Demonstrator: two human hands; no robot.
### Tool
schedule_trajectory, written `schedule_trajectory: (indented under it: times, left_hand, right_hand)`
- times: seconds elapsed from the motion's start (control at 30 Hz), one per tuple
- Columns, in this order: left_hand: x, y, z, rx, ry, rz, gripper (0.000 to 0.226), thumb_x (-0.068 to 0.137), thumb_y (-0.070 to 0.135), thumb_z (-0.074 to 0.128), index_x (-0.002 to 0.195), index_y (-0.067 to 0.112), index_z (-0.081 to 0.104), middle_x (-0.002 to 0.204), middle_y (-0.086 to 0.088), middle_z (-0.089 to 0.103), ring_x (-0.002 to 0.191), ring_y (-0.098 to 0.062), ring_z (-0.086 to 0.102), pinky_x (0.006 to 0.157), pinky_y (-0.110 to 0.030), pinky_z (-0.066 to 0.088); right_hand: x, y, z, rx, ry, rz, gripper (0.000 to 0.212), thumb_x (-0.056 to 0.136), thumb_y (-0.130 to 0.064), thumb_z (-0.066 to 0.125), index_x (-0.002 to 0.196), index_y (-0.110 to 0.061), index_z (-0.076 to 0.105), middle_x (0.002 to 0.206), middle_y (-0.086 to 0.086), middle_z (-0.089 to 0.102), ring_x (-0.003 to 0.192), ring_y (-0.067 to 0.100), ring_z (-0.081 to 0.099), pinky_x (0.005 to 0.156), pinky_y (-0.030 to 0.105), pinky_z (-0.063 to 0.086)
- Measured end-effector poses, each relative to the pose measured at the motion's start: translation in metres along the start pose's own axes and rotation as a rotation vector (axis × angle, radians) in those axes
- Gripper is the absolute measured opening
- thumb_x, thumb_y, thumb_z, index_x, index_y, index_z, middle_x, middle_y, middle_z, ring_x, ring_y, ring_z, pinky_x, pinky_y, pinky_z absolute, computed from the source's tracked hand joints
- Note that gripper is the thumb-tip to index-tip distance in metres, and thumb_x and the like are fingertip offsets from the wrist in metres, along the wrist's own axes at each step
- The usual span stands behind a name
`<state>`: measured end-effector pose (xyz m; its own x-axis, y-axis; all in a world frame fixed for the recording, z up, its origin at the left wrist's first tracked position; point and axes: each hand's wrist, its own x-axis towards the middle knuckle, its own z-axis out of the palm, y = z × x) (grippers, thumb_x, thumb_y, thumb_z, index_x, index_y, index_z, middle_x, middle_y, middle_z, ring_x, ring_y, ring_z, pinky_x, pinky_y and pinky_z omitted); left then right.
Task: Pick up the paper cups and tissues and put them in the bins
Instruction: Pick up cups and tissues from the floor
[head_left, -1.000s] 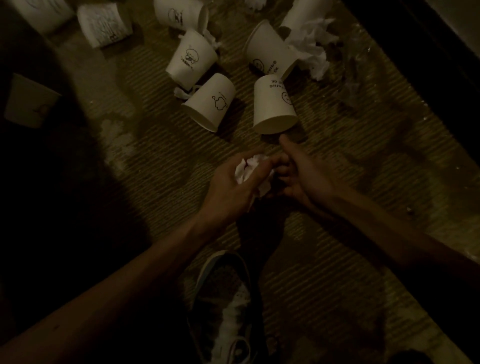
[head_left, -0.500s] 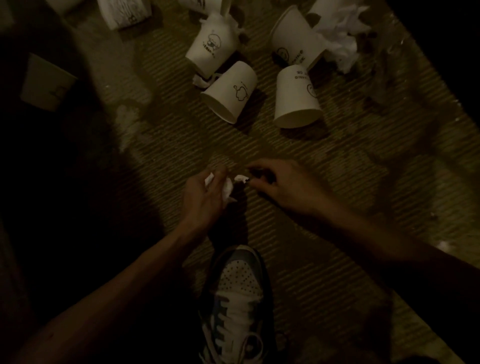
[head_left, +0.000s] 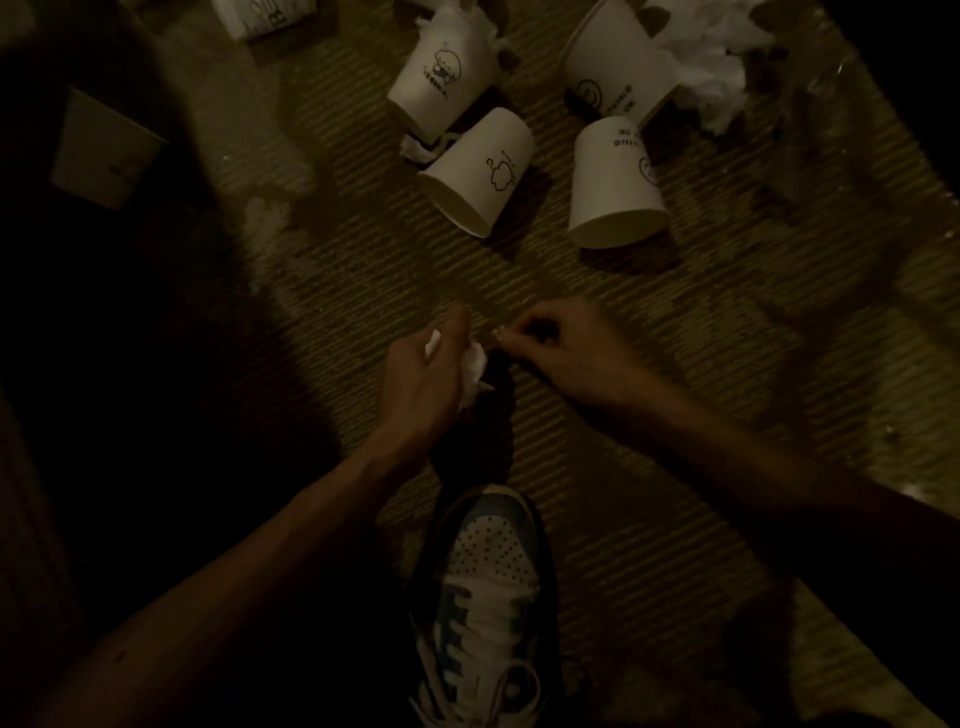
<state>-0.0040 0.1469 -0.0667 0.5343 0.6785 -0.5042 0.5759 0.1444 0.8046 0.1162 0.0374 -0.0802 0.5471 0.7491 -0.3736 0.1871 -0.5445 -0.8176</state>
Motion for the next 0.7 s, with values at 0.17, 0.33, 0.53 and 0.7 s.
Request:
schedule_trajectory:
  times: [0.17, 0.33, 0.53, 0.7]
  left_hand:
    - [-0.001, 0.017, 0.009, -0.021, -0.14, -0.043, 0.061, 0.103, 0.051, 0.036, 0.05, 0.047, 0.068, 0.051, 0.024, 0.062, 0.049, 0.011, 0.059, 0.044, -0.007, 0.042]
    - [0.003, 0.027, 0.024, -0.049, -0.303, 0.012, 0.055, 0.104, 0.044, 0.039, 0.073, 0.014, 0.072, 0.06, -0.001, 0.069, 0.053, -0.013, 0.065, 0.046, -0.021, 0.049]
    - [0.014, 0.049, 0.039, -0.046, -0.403, 0.082, 0.042, 0.105, 0.03, 0.041, 0.074, 0.017, 0.065, 0.058, 0.001, 0.068, 0.051, -0.014, 0.064, 0.048, -0.025, 0.049]
    - [0.042, 0.082, 0.048, -0.017, -0.236, 0.123, 0.044, 0.106, 0.033, 0.04, 0.08, 0.007, 0.064, 0.067, -0.007, 0.066, 0.058, -0.015, 0.064, 0.054, -0.024, 0.049]
  right_hand:
    - [0.0, -0.007, -0.017, 0.365, -0.044, 0.046, 0.01, 0.088, -0.023, 0.07, 0.079, -0.022, 0.074, 0.076, -0.006, 0.074, 0.074, 0.004, 0.069, 0.066, 0.019, 0.052]
    - [-0.007, -0.009, -0.031, 0.365, -0.114, -0.004, 0.022, 0.089, -0.01, 0.068, 0.078, -0.028, 0.073, 0.076, -0.012, 0.074, 0.077, 0.001, 0.07, 0.069, 0.015, 0.053]
    - [-0.005, -0.01, -0.07, 0.4, 0.02, 0.111, 0.02, 0.088, -0.022, 0.07, 0.068, -0.026, 0.073, 0.065, -0.008, 0.071, 0.062, 0.003, 0.066, 0.061, 0.019, 0.053]
    - [0.014, -0.006, -0.108, 0.084, 0.505, 0.089, 0.022, 0.088, -0.039, 0.068, 0.1, -0.022, 0.065, 0.099, -0.006, 0.065, 0.088, 0.0, 0.061, 0.071, 0.016, 0.05]
